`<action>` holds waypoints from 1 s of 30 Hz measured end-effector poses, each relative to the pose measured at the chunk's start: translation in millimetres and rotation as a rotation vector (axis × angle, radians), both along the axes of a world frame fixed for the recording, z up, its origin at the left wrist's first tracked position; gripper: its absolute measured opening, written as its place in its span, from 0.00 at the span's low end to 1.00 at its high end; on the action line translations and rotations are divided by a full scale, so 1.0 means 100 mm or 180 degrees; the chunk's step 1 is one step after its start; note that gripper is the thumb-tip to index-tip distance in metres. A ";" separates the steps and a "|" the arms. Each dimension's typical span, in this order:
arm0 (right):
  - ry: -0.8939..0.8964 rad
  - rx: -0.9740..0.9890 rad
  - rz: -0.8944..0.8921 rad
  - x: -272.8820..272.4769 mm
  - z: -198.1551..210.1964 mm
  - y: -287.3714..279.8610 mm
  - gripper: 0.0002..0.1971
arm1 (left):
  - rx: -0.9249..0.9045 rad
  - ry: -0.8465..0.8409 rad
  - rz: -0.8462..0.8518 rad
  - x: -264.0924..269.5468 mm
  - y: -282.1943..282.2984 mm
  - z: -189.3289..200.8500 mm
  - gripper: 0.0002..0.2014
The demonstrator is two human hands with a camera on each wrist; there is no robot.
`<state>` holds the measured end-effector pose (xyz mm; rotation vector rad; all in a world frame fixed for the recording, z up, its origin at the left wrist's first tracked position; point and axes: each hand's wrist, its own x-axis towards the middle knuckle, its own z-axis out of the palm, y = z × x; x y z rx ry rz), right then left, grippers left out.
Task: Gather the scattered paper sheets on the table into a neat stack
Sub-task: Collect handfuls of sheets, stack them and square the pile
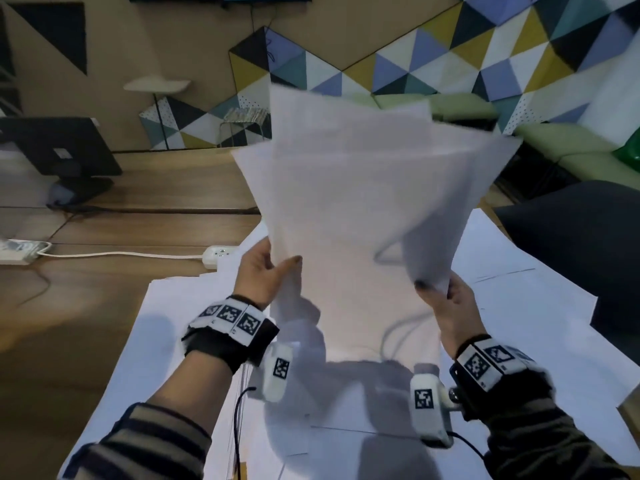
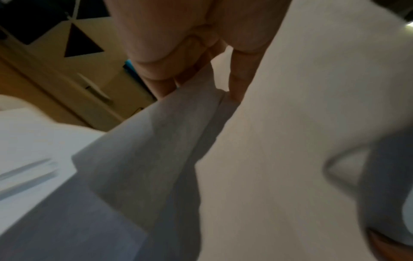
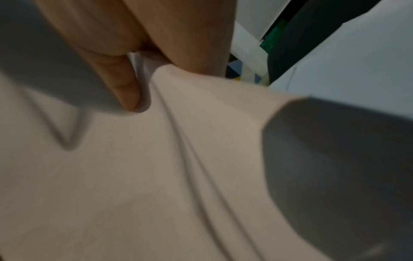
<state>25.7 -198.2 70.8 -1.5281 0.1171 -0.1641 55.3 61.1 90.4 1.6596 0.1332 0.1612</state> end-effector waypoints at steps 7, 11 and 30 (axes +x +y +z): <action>-0.0241 -0.0283 -0.0046 0.00 0.16 0.13 0.12 | 0.0152 -0.0450 -0.0077 -0.05 -0.08 0.14 0.27; -0.0075 -0.0477 -0.0223 -0.04 0.07 0.13 0.14 | 0.0091 -0.0294 -0.0203 -0.17 -0.16 -0.01 0.33; 0.0153 0.0756 0.0106 -0.10 0.17 0.13 0.16 | -0.0199 -0.0352 -0.0070 -0.31 -0.18 -0.02 0.21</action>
